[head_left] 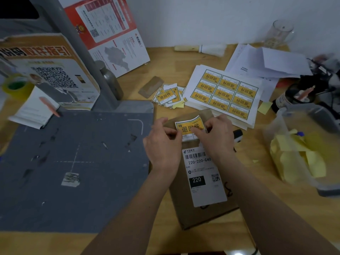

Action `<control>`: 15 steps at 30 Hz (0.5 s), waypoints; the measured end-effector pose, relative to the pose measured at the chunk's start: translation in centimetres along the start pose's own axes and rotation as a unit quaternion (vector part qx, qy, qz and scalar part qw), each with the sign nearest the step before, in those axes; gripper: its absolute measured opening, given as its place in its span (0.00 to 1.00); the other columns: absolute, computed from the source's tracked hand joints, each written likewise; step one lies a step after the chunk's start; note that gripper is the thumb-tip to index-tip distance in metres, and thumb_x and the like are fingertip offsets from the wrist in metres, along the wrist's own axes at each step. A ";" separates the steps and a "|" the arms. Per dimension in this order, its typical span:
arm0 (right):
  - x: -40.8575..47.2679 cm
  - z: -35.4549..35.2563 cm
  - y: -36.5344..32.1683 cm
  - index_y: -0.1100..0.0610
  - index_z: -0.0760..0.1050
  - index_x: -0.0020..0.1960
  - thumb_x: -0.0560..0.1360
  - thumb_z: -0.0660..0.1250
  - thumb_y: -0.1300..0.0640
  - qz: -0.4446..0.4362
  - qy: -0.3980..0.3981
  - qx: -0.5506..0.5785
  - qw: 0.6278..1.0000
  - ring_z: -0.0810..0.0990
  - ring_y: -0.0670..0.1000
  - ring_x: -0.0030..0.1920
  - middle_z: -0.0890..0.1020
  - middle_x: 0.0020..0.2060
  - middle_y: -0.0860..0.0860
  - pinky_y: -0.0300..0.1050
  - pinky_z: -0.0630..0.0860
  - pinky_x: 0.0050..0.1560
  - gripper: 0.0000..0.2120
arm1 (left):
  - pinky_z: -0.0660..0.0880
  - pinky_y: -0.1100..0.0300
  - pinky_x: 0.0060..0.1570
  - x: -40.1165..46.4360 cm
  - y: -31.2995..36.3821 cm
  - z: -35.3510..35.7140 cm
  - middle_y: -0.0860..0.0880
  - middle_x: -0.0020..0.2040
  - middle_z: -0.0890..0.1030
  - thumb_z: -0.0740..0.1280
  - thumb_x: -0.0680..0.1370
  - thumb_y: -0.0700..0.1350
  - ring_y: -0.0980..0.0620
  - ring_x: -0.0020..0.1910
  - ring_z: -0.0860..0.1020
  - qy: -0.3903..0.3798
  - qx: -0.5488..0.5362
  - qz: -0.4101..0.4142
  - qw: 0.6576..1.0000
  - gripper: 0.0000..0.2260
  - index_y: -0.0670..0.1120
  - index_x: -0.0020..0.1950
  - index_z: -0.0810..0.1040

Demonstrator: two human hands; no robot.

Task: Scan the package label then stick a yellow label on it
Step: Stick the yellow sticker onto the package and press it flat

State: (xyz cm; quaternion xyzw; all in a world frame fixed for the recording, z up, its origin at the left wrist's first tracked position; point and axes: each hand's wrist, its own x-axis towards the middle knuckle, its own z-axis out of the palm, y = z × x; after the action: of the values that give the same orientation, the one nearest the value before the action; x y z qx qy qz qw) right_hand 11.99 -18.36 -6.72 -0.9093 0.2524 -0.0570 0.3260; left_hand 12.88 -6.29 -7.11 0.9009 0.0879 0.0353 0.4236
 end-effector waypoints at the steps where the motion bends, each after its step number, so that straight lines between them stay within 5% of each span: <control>1: 0.0 0.0 0.0 0.55 0.71 0.36 0.70 0.72 0.47 -0.002 0.002 -0.002 1.000 0.67 0.50 0.49 0.70 0.43 0.50 0.47 0.68 0.53 0.15 | 0.59 0.64 0.57 0.0 -0.1 0.0 0.57 0.42 0.82 0.74 0.71 0.50 0.58 0.46 0.79 -0.002 0.004 0.007 1.000 0.22 0.52 0.63 0.72; 4: 0.0 0.1 0.2 0.55 0.71 0.38 0.69 0.73 0.46 -0.008 0.003 -0.001 1.000 0.68 0.50 0.50 0.70 0.44 0.50 0.48 0.69 0.54 0.16 | 0.72 0.55 0.57 0.3 -0.4 -0.2 0.54 0.48 0.76 0.75 0.70 0.51 0.53 0.48 0.77 0.002 0.027 0.011 1.000 0.22 0.50 0.60 0.72; 7: 0.0 0.0 0.4 0.55 0.70 0.39 0.69 0.73 0.45 -0.015 0.001 -0.001 1.000 0.68 0.50 0.52 0.70 0.45 0.50 0.48 0.69 0.55 0.16 | 0.74 0.54 0.57 0.4 -1.0 -0.5 0.51 0.57 0.72 0.75 0.70 0.50 0.51 0.56 0.73 0.003 0.044 0.011 0.999 0.21 0.50 0.59 0.72; 12: -0.2 0.2 1.0 0.55 0.73 0.41 0.69 0.73 0.46 -0.036 0.002 -0.003 0.999 0.69 0.51 0.52 0.70 0.45 0.50 0.45 0.68 0.53 0.15 | 0.56 0.47 0.71 -1.0 -2.4 -0.6 0.52 0.71 0.71 0.61 0.78 0.53 0.48 0.72 0.62 -0.093 0.140 0.290 0.942 0.16 0.50 0.65 0.75; 15: -0.1 -0.1 1.2 0.57 0.76 0.43 0.71 0.72 0.48 -0.039 -0.017 -0.006 0.999 0.68 0.51 0.53 0.70 0.45 0.50 0.41 0.63 0.52 0.12 | 0.43 0.37 0.73 -1.3 -3.0 -1.0 0.56 0.77 0.61 0.46 0.79 0.62 0.48 0.78 0.51 -0.166 0.267 0.285 0.905 0.27 0.53 0.75 0.62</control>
State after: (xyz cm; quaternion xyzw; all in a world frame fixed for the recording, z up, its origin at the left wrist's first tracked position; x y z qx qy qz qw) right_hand 11.38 -19.12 -7.36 -0.9214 0.2113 -0.0531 0.3217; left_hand 11.12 -3.86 -8.79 0.9598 -0.2380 -0.0208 0.1476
